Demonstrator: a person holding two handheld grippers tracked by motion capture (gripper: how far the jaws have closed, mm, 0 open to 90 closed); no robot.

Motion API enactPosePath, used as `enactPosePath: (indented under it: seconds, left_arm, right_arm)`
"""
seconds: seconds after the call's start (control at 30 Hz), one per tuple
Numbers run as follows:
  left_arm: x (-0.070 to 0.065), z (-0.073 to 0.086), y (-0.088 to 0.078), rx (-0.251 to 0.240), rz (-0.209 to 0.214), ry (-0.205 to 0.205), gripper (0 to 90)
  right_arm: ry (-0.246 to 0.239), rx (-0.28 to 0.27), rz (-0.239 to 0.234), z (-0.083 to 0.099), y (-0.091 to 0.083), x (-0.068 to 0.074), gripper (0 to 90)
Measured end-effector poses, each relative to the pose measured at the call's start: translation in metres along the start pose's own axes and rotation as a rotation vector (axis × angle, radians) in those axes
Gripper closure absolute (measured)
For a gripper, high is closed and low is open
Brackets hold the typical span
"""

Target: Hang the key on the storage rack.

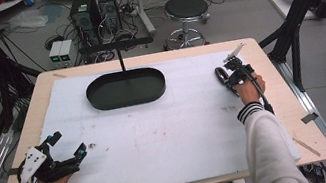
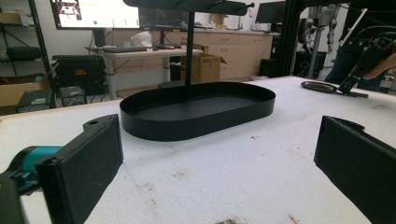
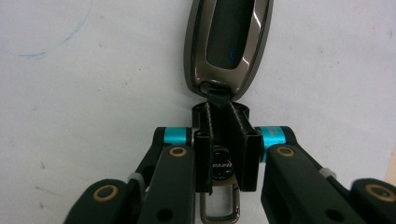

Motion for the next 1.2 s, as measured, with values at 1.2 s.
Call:
enactPosePath:
  seconds: [1.2]
  left_arm:
    - [0.007, -0.013, -0.003, -0.001, 0.076, -0.081, 1.7]
  right_arm:
    - [-0.262, -0.302, -0.225, 0.024, -0.079, 0.024, 87.9]
Point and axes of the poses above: each handheld gripper's, and its own axes: y roughly forward along the jaws, z roughly out of its underside, x roughly to its left, the point moved 4 cm from there along y, roughly forward along the jaws, and after that the axes turned 10 degrees about x, right-handed, at the moved point
